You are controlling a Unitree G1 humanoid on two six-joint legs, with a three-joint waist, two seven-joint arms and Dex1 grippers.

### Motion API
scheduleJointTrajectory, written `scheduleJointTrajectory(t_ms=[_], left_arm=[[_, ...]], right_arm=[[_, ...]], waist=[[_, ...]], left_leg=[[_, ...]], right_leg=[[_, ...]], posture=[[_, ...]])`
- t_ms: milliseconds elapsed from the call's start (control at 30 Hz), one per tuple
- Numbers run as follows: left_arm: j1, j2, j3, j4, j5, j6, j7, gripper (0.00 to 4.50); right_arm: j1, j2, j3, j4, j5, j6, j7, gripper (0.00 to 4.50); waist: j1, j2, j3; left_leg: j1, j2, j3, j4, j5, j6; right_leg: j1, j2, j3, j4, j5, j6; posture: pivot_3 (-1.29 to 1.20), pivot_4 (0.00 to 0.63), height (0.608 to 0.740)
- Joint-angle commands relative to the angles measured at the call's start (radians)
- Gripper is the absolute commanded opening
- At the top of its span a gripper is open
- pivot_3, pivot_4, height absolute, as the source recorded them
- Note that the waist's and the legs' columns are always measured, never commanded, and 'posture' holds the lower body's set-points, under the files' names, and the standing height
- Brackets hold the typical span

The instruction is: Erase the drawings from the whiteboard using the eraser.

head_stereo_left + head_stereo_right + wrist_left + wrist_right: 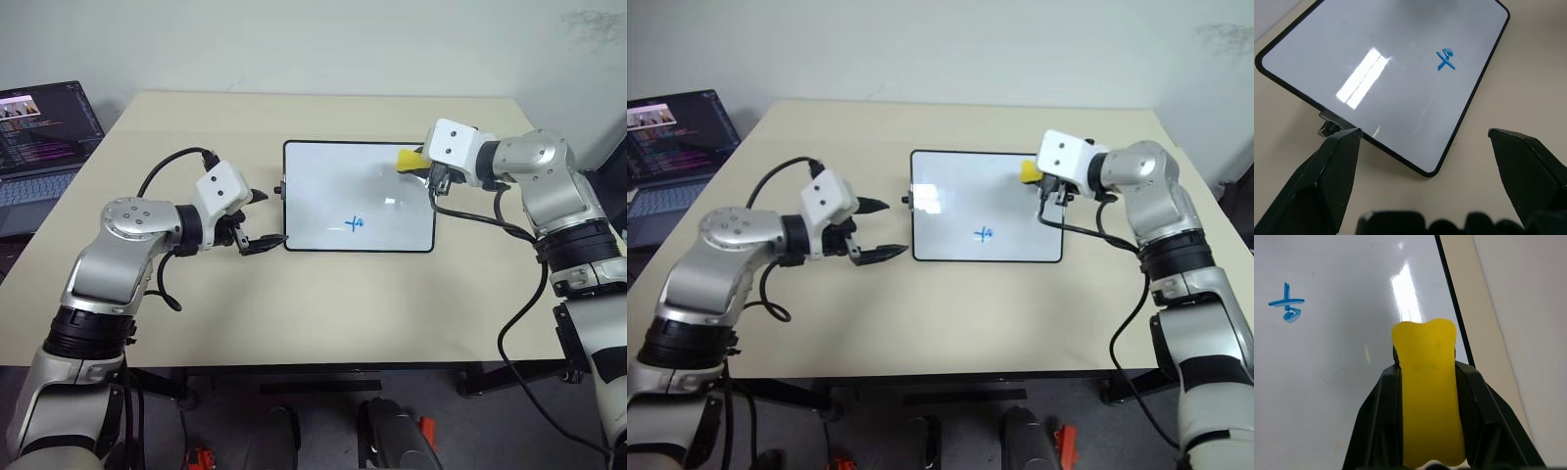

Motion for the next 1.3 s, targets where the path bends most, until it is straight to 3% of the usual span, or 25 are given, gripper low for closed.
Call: scheduleJointTrajectory(t_ms=[33, 900, 1300], left_arm=[[-0.024, 0.004, 0.025, -0.039, -0.007, -0.014, 0.001, 4.50], [-0.042, -0.011, 0.011, -0.030, -0.006, -0.017, -0.010, 4.50], [0.024, -0.049, -0.037, -0.033, 0.012, -0.008, -0.004, 4.50]], right_arm=[[-0.024, 0.004, -0.031, -0.048, 0.027, 0.003, -0.001, 1.09], [-0.009, 0.008, -0.027, -0.075, 0.034, 0.033, -0.003, 1.09], [0.177, 0.034, 0.000, -0.280, 0.042, 0.162, 0.042, 1.09]], waist=[[0.000, 0.000, 0.000], [0.000, 0.000, 0.000], [0.002, 0.000, 0.000]], left_leg=[[0.000, 0.000, 0.000, 0.000, 0.000, 0.000], [0.000, 0.000, 0.000, 0.001, 0.000, 0.000], [0.000, 0.000, -0.001, 0.002, 0.000, 0.000]], right_leg=[[0.000, 0.000, 0.000, 0.000, 0.000, 0.000], [0.000, 0.000, 0.000, 0.001, 0.002, 0.003], [0.001, 0.000, 0.000, 0.002, 0.002, 0.003]], posture=[[0.00, 0.150, 0.740], [0.00, 0.150, 0.740], [0.00, 0.150, 0.740]])
